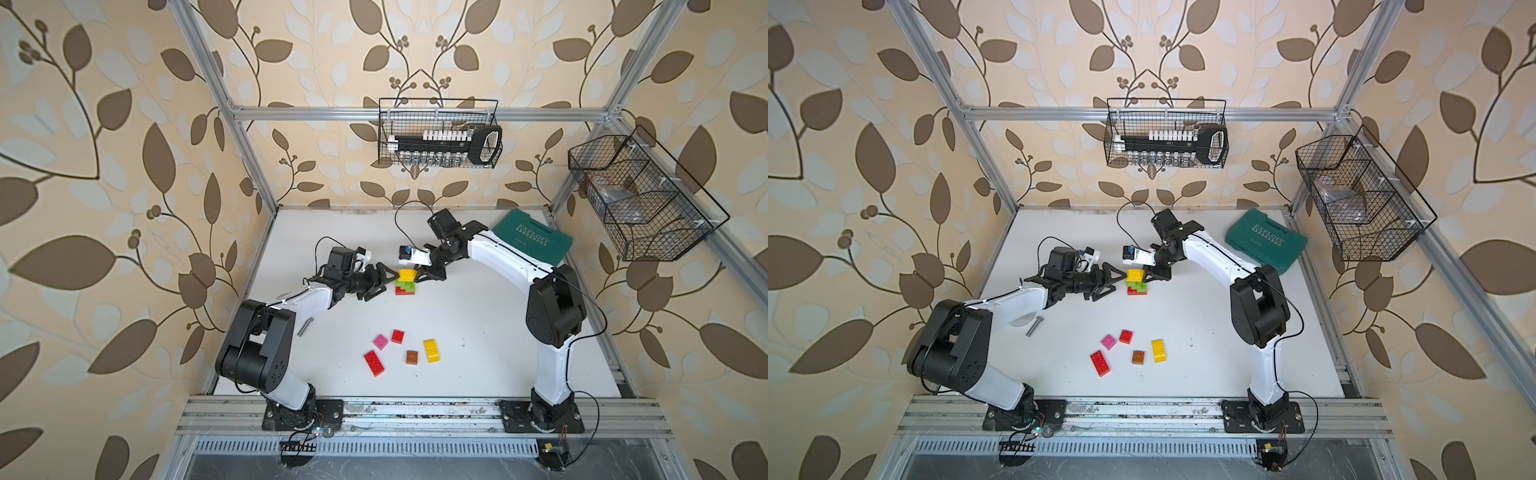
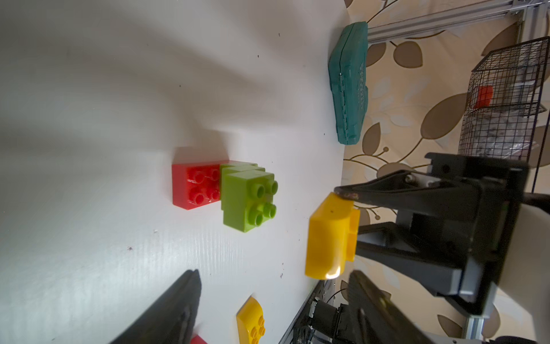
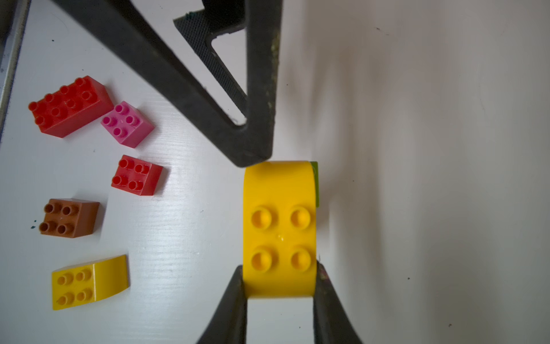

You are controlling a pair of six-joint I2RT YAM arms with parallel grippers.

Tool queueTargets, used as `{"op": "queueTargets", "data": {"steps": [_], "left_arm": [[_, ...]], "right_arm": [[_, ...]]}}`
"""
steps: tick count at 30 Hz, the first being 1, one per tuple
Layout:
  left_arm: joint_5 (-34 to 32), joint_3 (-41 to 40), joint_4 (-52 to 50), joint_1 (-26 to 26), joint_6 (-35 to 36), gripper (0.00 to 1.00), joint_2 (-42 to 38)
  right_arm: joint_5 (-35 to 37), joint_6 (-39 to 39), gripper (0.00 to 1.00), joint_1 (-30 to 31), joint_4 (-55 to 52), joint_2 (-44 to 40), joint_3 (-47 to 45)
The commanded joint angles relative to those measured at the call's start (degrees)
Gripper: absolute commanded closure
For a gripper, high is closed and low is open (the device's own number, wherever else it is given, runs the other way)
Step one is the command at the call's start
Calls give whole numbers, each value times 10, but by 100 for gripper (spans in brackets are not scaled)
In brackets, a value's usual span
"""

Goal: Assemble the letter s with lego
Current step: Assemble the lego brick with the lego brick.

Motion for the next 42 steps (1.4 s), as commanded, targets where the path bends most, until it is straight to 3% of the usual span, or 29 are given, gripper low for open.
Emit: {"op": "queueTargets", "data": {"steps": [1, 42], "left_arm": [[18, -2, 53, -2, -18, 20, 3], [28, -8, 138, -17, -56, 27, 91]], "right_arm": [[1, -3, 85, 7, -16, 17, 23], [72, 14, 84, 27, 25, 43, 29]]}}
